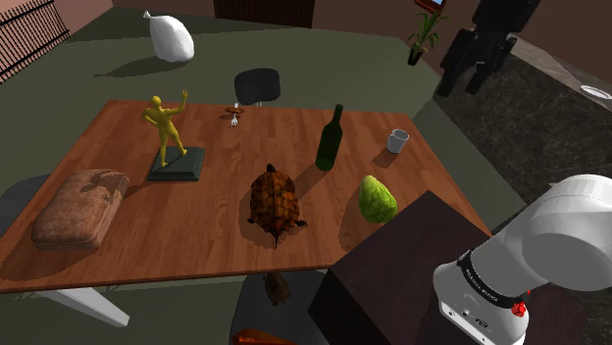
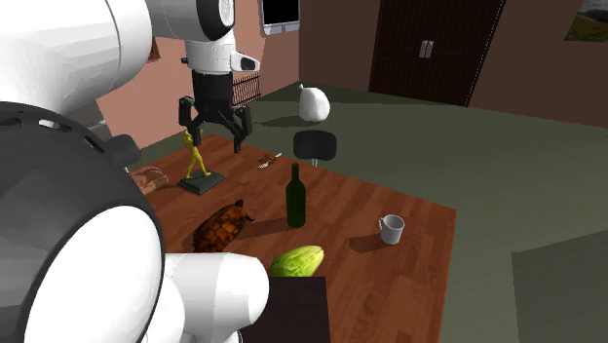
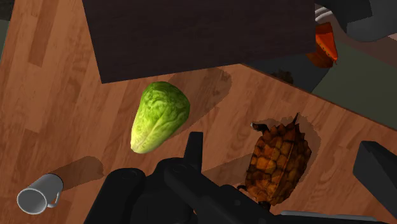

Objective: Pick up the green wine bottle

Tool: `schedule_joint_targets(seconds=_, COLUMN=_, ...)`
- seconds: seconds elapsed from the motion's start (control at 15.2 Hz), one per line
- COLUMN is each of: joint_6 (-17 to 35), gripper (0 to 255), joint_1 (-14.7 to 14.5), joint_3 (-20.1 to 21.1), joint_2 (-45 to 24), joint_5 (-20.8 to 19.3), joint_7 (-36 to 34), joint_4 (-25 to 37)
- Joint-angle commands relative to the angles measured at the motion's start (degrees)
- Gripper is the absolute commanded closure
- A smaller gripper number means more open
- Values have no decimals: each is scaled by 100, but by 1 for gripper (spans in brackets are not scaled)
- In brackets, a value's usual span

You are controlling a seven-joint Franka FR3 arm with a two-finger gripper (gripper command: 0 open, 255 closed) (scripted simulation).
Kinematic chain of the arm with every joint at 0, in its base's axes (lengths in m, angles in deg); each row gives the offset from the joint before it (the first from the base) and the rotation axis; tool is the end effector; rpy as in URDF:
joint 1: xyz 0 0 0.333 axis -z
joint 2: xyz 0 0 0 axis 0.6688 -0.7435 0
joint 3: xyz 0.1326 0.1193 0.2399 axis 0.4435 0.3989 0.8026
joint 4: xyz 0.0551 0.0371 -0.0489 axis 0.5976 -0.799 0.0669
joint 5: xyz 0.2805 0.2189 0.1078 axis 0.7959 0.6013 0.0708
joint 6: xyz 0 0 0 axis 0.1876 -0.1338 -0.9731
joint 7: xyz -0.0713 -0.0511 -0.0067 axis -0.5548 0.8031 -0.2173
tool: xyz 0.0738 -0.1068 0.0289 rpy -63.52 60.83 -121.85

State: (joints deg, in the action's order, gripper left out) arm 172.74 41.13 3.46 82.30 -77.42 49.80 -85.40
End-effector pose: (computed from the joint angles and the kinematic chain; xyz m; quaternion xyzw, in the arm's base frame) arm 0.2813 -0.0049 0.5486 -0.9939 0.0878 0.0471 0.0478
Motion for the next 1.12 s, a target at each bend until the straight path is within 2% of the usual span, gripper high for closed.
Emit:
schedule_joint_targets(seconds=0.0, joint_6=0, gripper=0, joint_1=0, joint_3=0, joint_2=0, joint_5=0, joint_7=0, joint_4=0)
schedule_joint_targets(seconds=0.53, joint_6=1327, gripper=0, joint_1=103, joint_3=-135, joint_2=-1456, joint_5=-118, joint_7=58, joint_4=113)
schedule_joint_targets(seconds=1.06, joint_6=2365, gripper=0, joint_1=187, joint_3=-291, joint_2=-3108, joint_5=-144, joint_7=108, joint_4=713)
